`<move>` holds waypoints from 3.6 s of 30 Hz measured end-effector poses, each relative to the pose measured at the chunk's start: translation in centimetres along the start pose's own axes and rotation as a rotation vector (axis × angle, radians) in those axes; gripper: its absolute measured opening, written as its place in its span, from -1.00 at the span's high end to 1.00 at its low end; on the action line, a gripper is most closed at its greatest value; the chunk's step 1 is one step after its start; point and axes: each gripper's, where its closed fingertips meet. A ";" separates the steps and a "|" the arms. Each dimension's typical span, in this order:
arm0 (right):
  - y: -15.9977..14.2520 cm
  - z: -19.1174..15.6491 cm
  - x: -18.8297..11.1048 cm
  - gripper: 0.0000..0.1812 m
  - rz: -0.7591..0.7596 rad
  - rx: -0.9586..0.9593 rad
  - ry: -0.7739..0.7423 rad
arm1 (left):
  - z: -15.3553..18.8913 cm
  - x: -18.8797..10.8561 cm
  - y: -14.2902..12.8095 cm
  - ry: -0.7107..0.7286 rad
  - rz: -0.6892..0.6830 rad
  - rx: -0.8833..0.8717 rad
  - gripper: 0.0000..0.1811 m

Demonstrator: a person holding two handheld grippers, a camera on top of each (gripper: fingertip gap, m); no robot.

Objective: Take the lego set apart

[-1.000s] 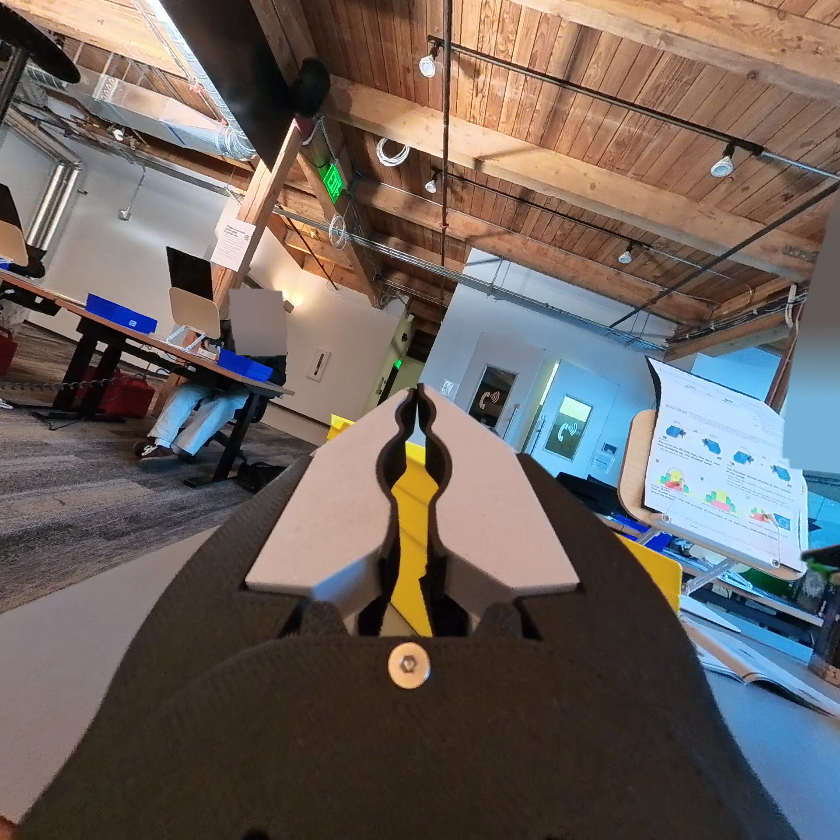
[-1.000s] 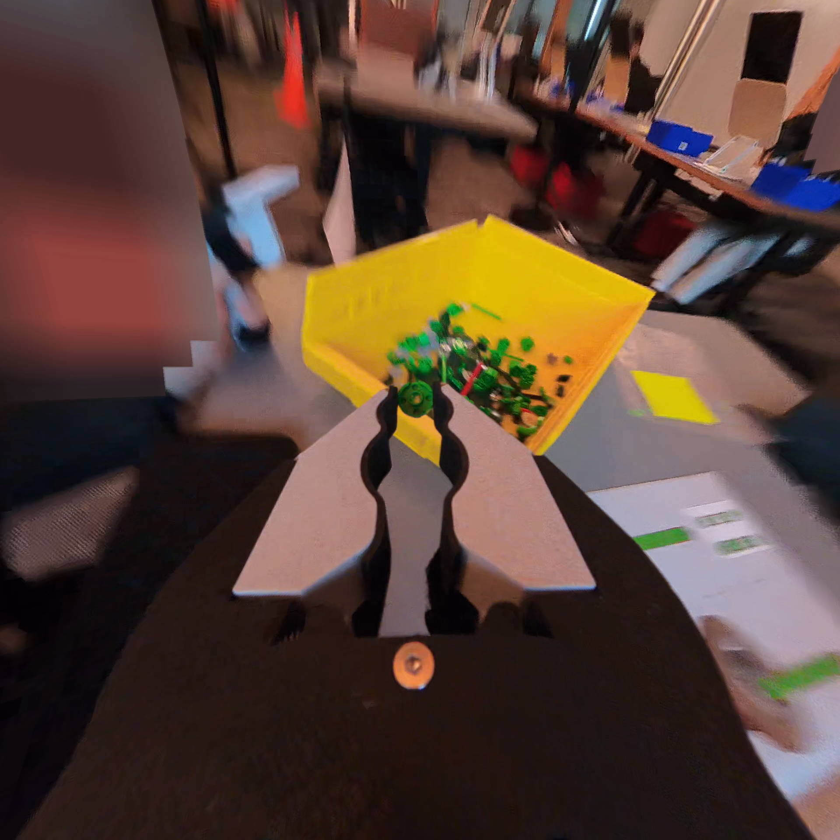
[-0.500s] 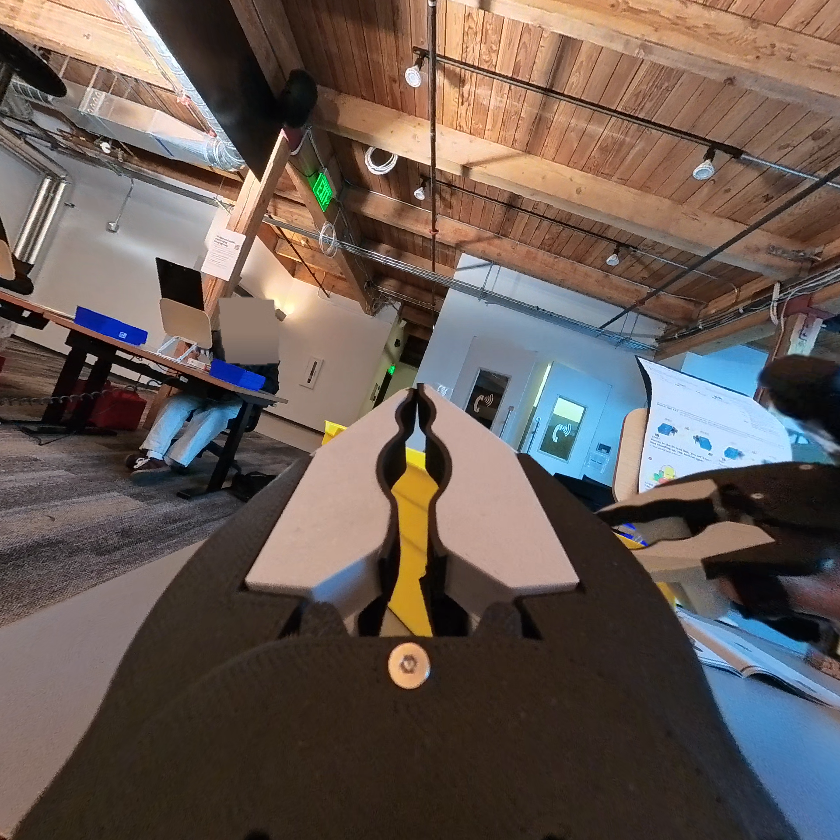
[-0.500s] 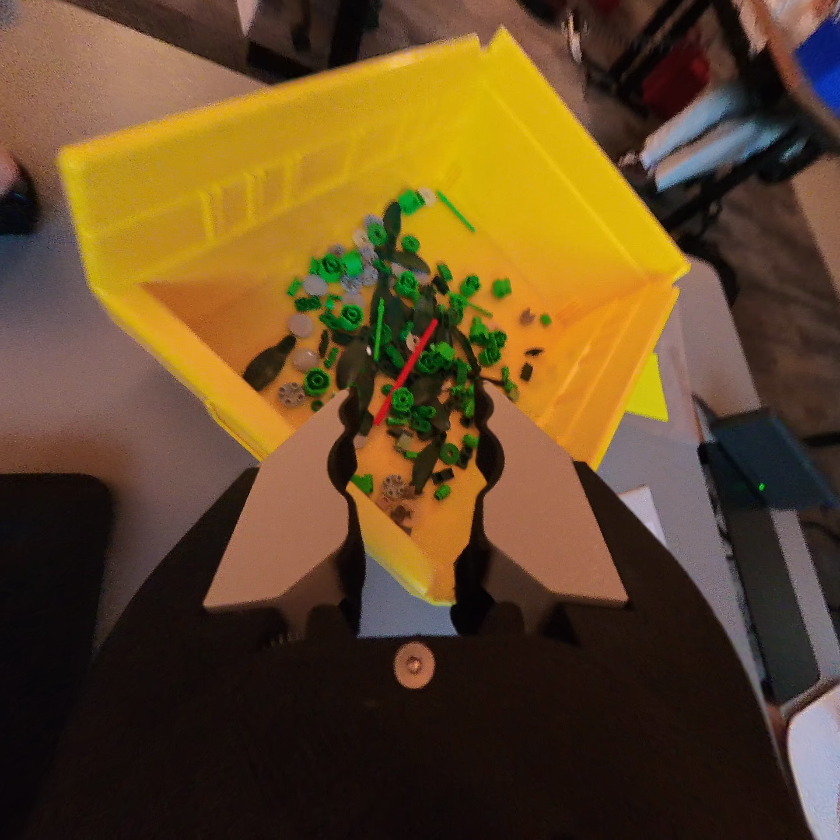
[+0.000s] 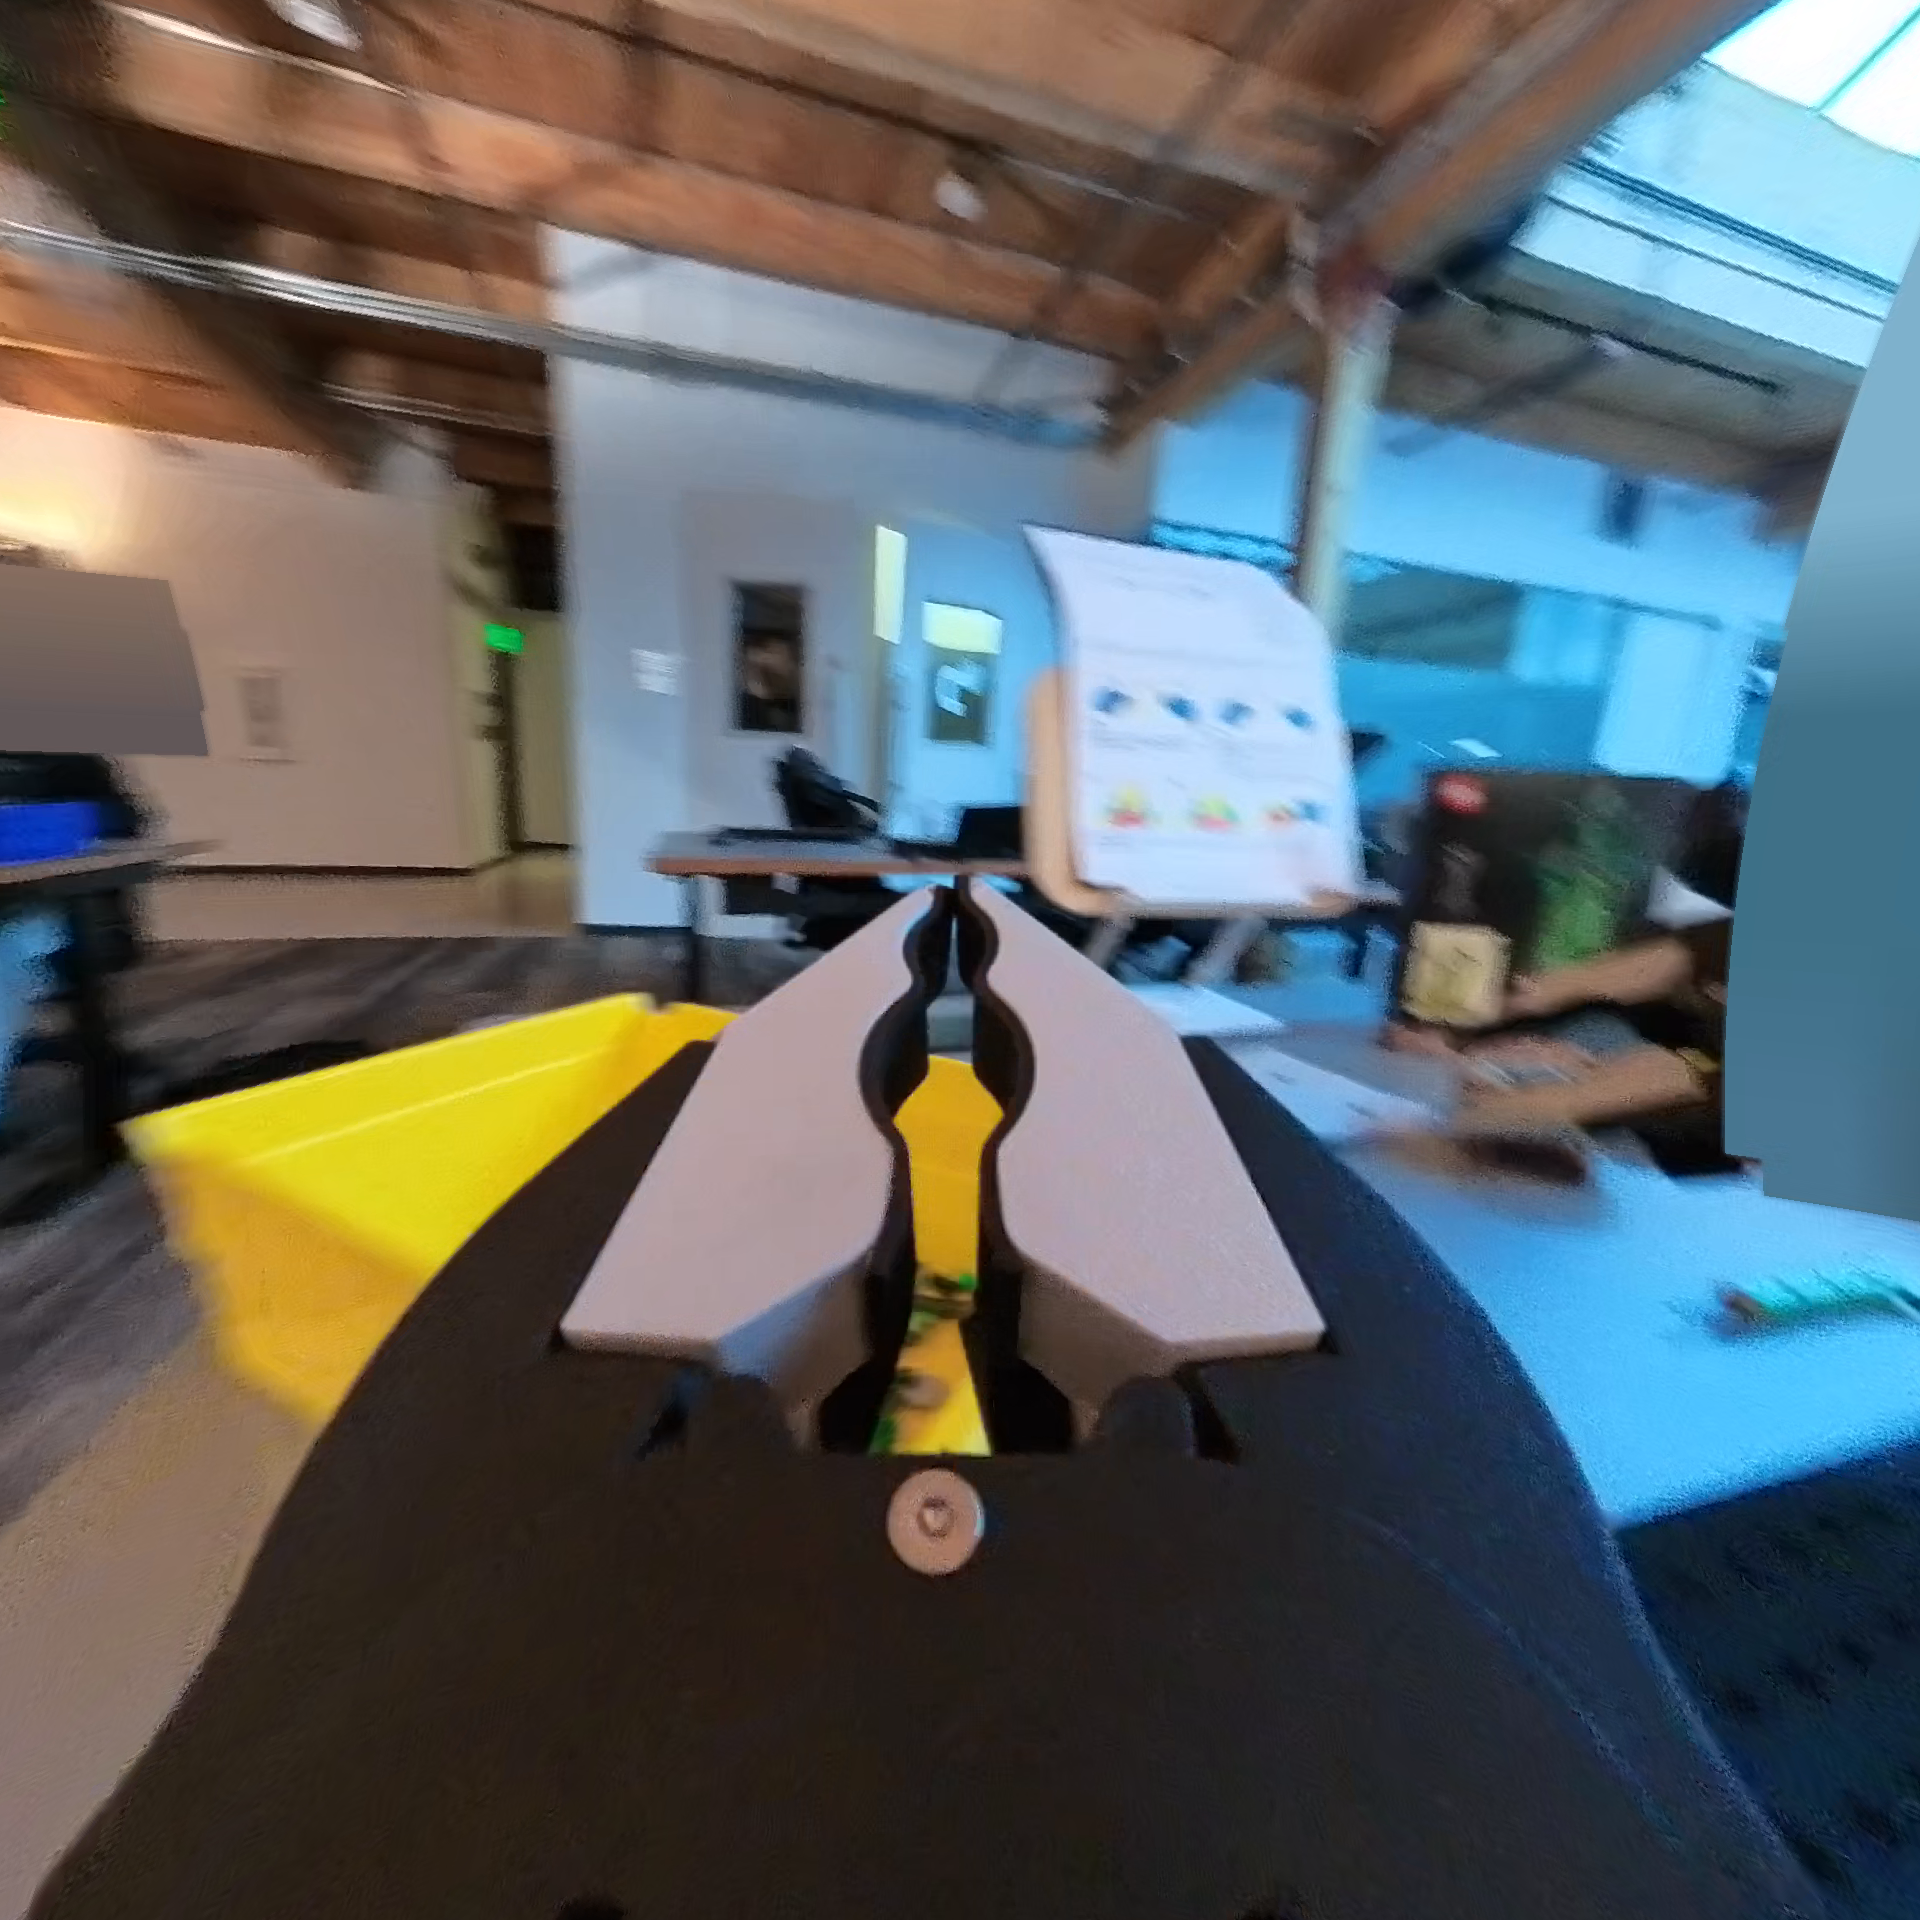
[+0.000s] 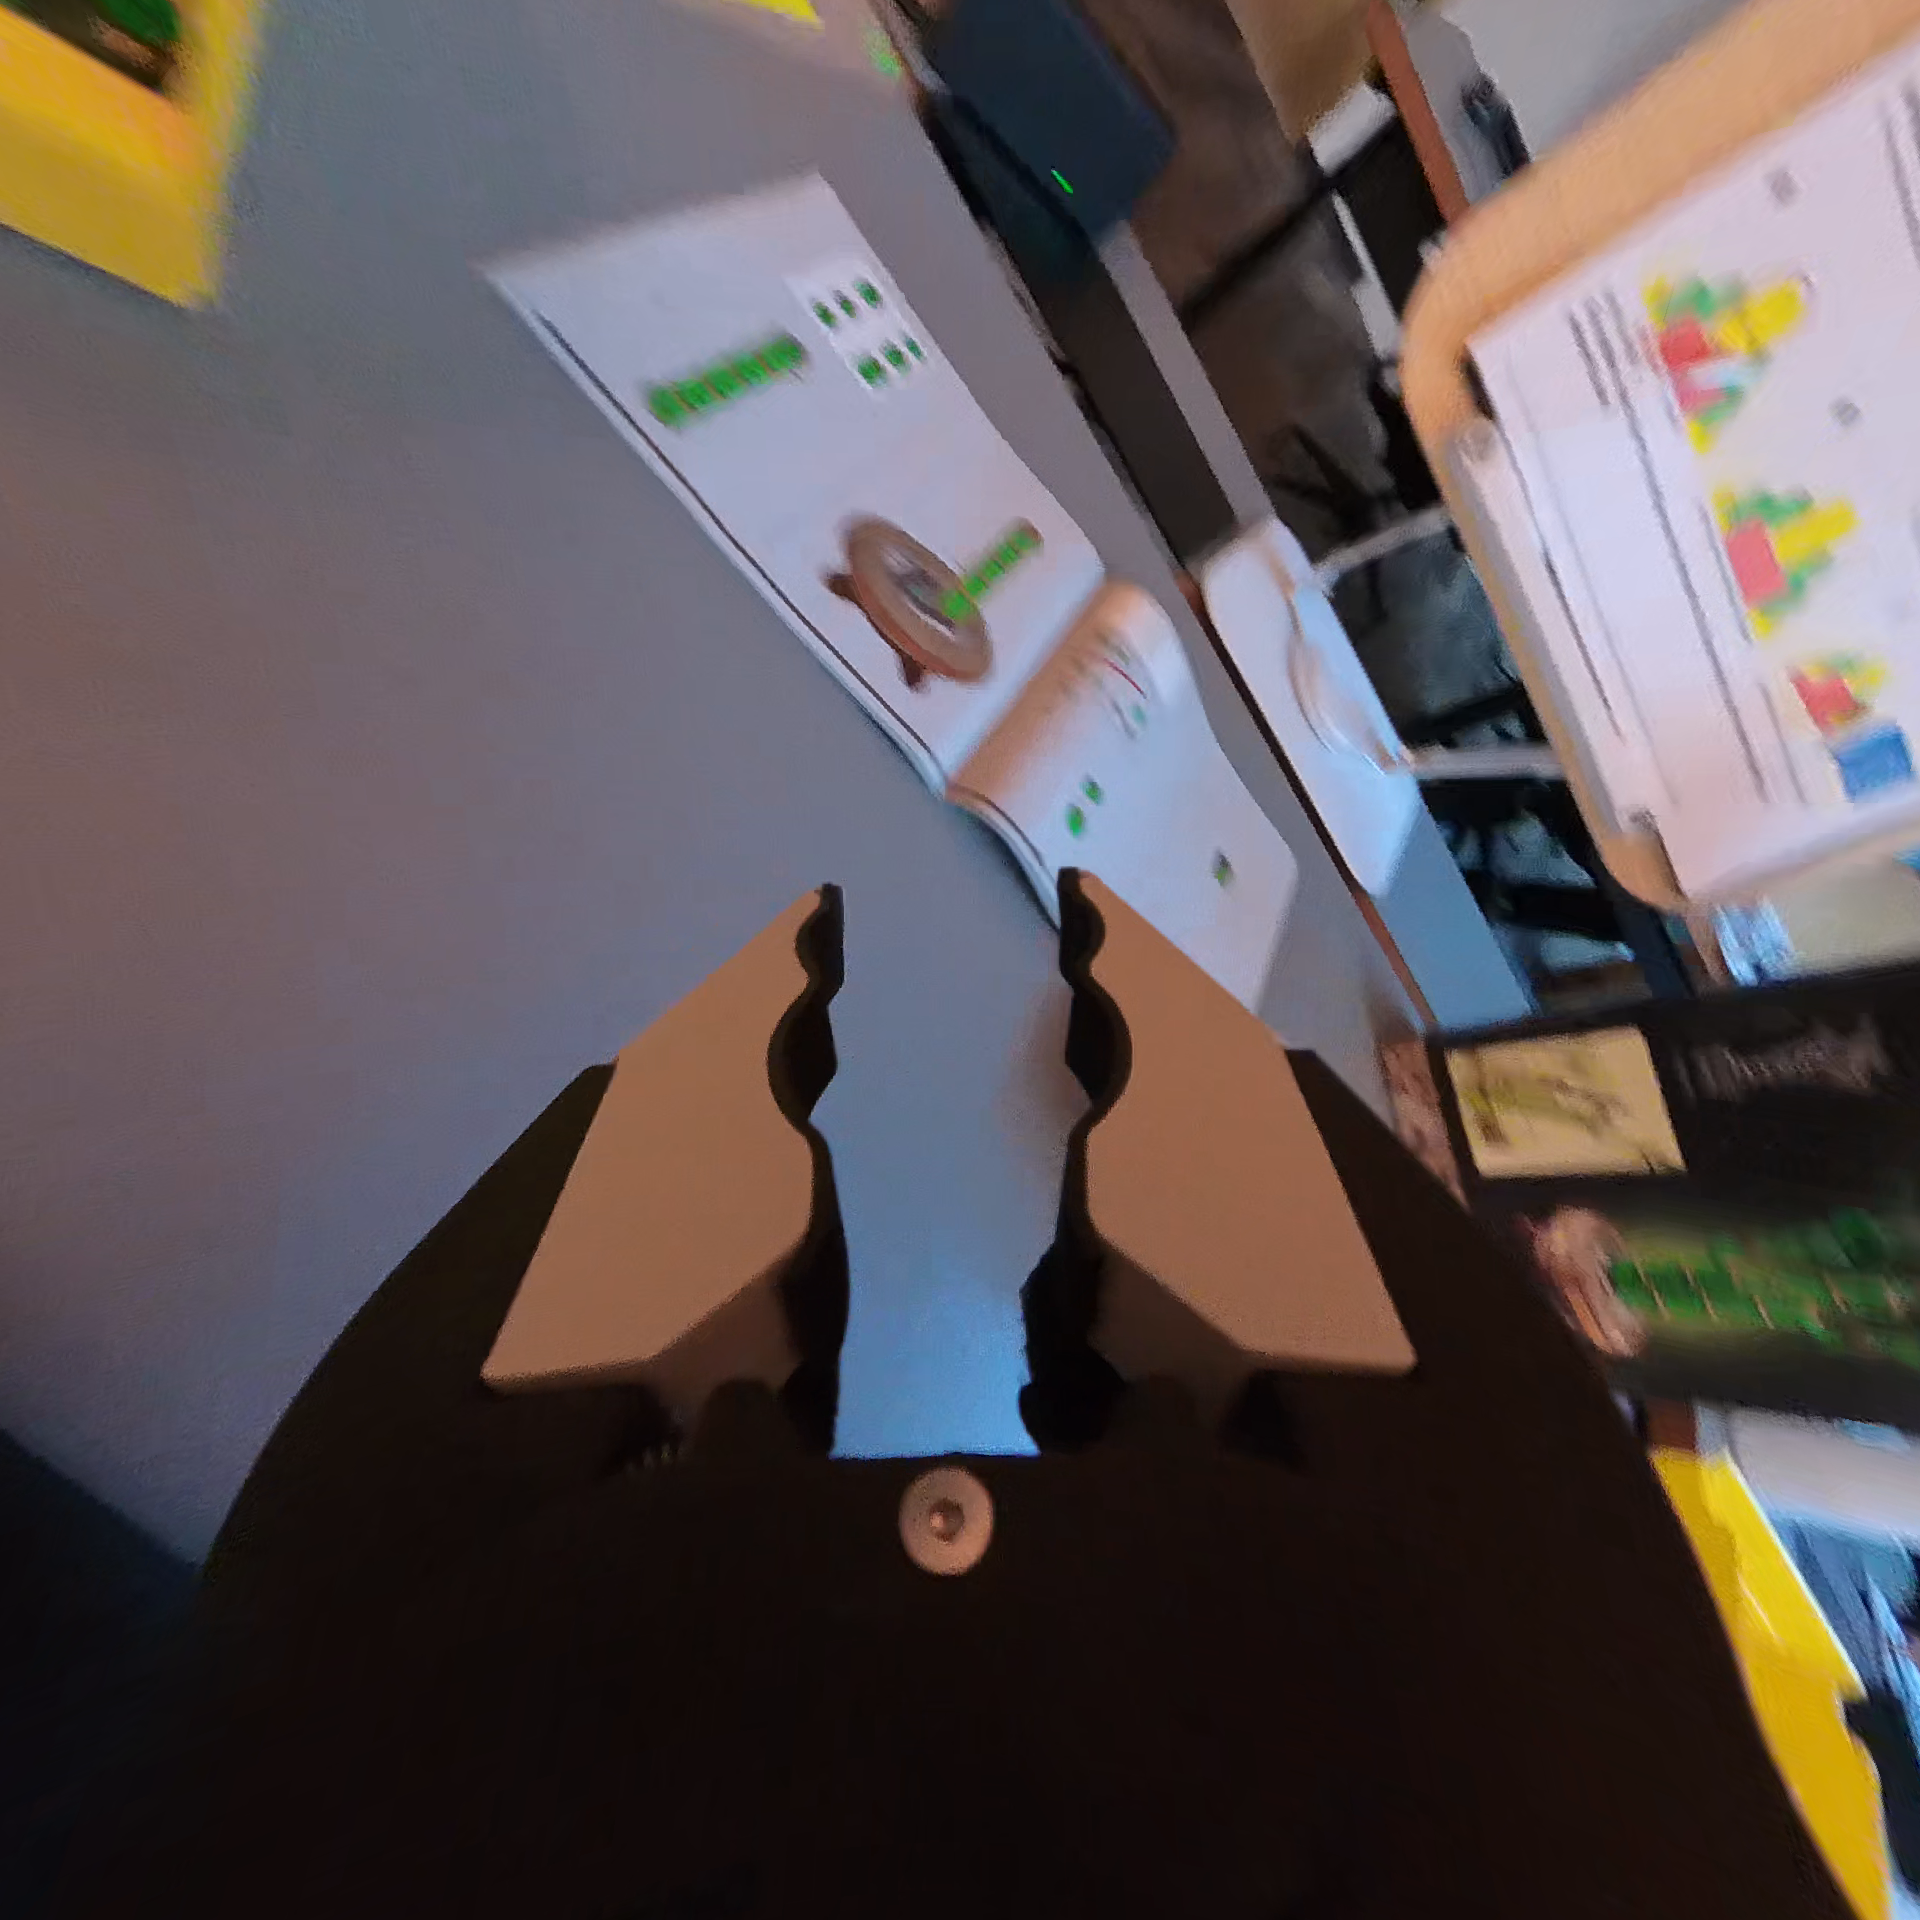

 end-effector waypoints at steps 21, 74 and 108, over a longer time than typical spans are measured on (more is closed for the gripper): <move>-9.8 3.9 -4.8 0.45 -0.157 0.054 0.301 | 20.1 3.6 -17.1 -0.636 -0.782 0.444 0.72; -4.9 9.2 -0.3 -0.13 0.149 0.564 0.249 | 21.5 10.6 -18.3 -0.279 -1.069 0.066 -0.70; -10.8 3.4 7.9 -0.42 -0.214 0.789 0.079 | 21.8 11.3 -24.3 -0.091 -1.177 0.021 -0.74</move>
Point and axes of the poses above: each gripper's, where its closed fingertips meet, x out along the fingers, y out of its top, z = x × y across the jaws, and after that the axes turned 15 degrees about x, right-handed
